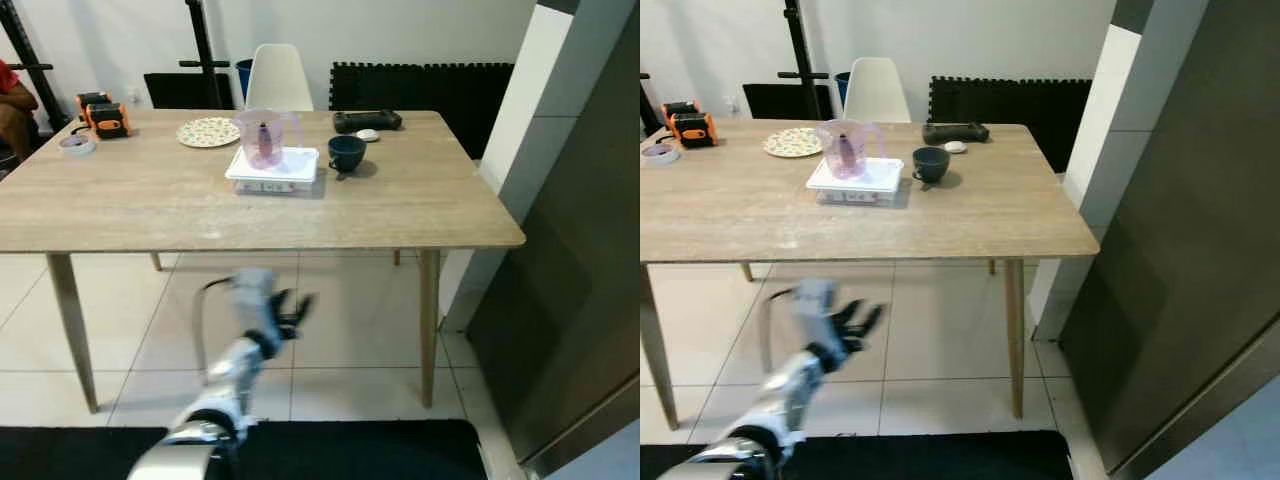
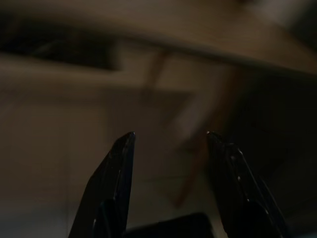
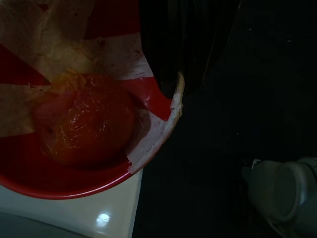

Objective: Restocking fridge

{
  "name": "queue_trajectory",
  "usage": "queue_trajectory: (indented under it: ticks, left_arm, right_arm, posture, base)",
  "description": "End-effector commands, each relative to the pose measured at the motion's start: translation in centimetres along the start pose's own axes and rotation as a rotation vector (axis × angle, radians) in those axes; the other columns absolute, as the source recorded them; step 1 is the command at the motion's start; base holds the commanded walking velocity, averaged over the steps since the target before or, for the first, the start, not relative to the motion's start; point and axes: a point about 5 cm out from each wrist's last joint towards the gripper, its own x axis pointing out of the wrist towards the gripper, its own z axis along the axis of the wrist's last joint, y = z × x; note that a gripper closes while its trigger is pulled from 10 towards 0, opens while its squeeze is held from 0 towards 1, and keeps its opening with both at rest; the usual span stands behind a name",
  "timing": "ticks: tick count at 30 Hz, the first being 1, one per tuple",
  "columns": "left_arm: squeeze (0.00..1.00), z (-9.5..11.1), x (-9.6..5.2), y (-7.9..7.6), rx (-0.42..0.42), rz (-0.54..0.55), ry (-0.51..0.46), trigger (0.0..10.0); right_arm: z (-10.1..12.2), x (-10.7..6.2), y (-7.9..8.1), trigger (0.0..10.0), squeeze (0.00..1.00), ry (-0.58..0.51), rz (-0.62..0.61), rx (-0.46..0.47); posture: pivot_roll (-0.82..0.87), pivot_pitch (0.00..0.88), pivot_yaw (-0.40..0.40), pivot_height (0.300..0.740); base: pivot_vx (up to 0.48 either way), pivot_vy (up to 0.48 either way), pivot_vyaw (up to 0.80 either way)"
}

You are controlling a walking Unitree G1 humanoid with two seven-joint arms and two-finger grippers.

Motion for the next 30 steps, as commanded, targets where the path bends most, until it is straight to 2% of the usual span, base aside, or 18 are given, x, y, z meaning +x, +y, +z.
queue_trajectory:
  ticks: [1, 2, 3, 4, 5, 7, 8, 10, 11, 12, 13, 14, 18, 20, 21, 26, 28, 30]
  left_arm:
    - [0.0, -1.6, -1.1, 1.0, -0.079, 0.063, 0.057, 10.0]
    - [0.0, -3.0, -2.7, 2.5, -0.112, 0.146, 0.107, 10.0]
    - [0.0, -3.0, -2.7, 2.5, -0.112, 0.146, 0.107, 10.0]
    - [0.0, -6.3, -6.8, 5.1, -0.162, 0.314, 0.237, 10.0]
    - [0.0, -6.3, -6.8, 5.1, -0.162, 0.314, 0.237, 10.0]
    - [0.0, -8.0, -8.9, 6.0, -0.191, 0.391, 0.306, 10.0]
    - [0.0, -8.0, -8.9, 6.0, -0.191, 0.391, 0.306, 10.0]
    - [0.0, -10.3, -11.9, 6.7, -0.186, 0.504, 0.416, 10.0]
    - [0.0, -10.3, -11.9, 6.7, -0.186, 0.504, 0.416, 10.0]
    - [0.0, -11.2, -13.1, 6.9, -0.174, 0.544, 0.459, 10.0]
    - [0.0, -11.2, -13.1, 6.9, -0.174, 0.544, 0.459, 10.0]
    - [0.0, -13.0, -15.5, 6.9, -0.182, 0.602, 0.543, 10.0]
    - [0.0, -14.1, -16.6, 6.4, -0.197, 0.618, 0.565, 10.0]
    - [0.0, -14.8, -16.9, 6.0, -0.175, 0.58, 0.644, 10.0]
    - [0.0, -14.8, -16.9, 6.0, -0.175, 0.58, 0.644, 10.0]
    - [0.0, -14.6, -16.0, 5.6, -0.122, 0.539, 0.647, 10.0]
    - [0.0, -14.0, -15.2, 5.7, -0.06, 0.535, 0.624, 10.0]
    - [0.0, -13.8, -14.9, 5.6, -0.06, 0.532, 0.613, 10.0]
  right_arm:
    - [0.4, 0.1, 0.2, 10.0, 0.0, -0.011, 0.002, -0.011]
    - [0.6, 0.1, 0.5, 10.0, 0.0, -0.018, -0.002, -0.038]
    - [0.6, 0.1, 0.5, 10.0, 0.0, -0.018, -0.002, -0.038]
    - [1.1, 0.2, 1.3, 10.0, 0.0, -0.042, -0.004, -0.074]
    - [1.1, 0.2, 1.3, 10.0, 0.0, -0.042, -0.004, -0.074]
    - [1.5, 0.3, 1.9, 10.0, 0.0, -0.06, 0.001, -0.077]
    - [1.5, 0.3, 1.9, 10.0, 0.0, -0.06, 0.001, -0.077]
    - [2.1, 0.4, 2.7, 10.0, 0.0, -0.086, 0.025, -0.058]
    - [2.1, 0.4, 2.7, 10.0, 0.0, -0.086, 0.025, -0.058]
    - [2.4, 0.4, 3.0, 10.0, 0.0, -0.098, 0.036, -0.049]
    - [2.4, 0.4, 3.0, 10.0, 0.0, -0.098, 0.036, -0.049]
    - [2.7, 0.4, 3.5, 10.0, 0.0, -0.116, 0.048, -0.056]
    - [2.7, 0.5, 3.7, 10.0, 0.0, -0.117, 0.052, -0.081]
    - [2.8, 0.5, 3.5, 10.0, 0.0, -0.129, -0.002, -0.101]
    - [2.8, 0.5, 3.5, 10.0, 0.0, -0.129, -0.002, -0.101]
    - [3.2, 0.4, 3.6, 10.0, 0.0, -0.134, 0.038, -0.039]
    - [3.2, 0.4, 3.7, 10.0, 0.0, -0.13, 0.06, -0.069]
    - [3.2, 0.4, 3.6, 10.0, 0.0, -0.128, 0.065, -0.086]
  posture:
    - [-0.08, 0.0, -0.008, 0.74]
    - [-0.07, 0.0, 0.002, 0.74]
    - [-0.07, 0.0, 0.002, 0.74]
    - [-0.06, 0.0, 0.001, 0.74]
    - [-0.06, 0.0, 0.001, 0.74]
    - [-0.05, 0.0, -0.003, 0.74]
    - [-0.05, 0.0, -0.003, 0.74]
    - [-0.06, 0.0, -0.013, 0.74]
    - [-0.06, 0.0, -0.013, 0.74]
    - [-0.06, 0.0, -0.013, 0.74]
    - [-0.06, 0.0, -0.013, 0.74]
    - [-0.07, 0.0, -0.013, 0.74]
    - [-0.06, 0.0, -0.019, 0.74]
    - [-0.06, 0.0, -0.019, 0.74]
    - [-0.06, 0.0, -0.019, 0.74]
    - [-0.07, 0.0, -0.031, 0.74]
    - [-0.07, 0.0, -0.039, 0.74]
    - [-0.07, 0.0, -0.045, 0.74]
  base:
    - [0.0, 0.0, 0.0]
    - [0.0, 0.0, 0.0]
    - [0.0, 0.0, 0.0]
    - [0.0, 0.0, 0.0]
    - [0.0, 0.0, 0.0]
    - [0.0, 0.0, 0.0]
    - [0.0, 0.0, 0.0]
    - [0.0, 0.0, 0.0]
    - [0.0, 0.0, 0.0]
    - [0.0, 0.0, 0.0]
    - [0.0, 0.0, 0.0]
    - [0.0, 0.0, 0.0]
    - [0.0, 0.0, 0.0]
    - [0.0, 0.0, 0.0]
    - [0.0, 0.0, 0.0]
    - [0.0, 0.0, 0.0]
    - [0.0, 0.0, 0.0]
    - [0.0, 0.0, 0.0]
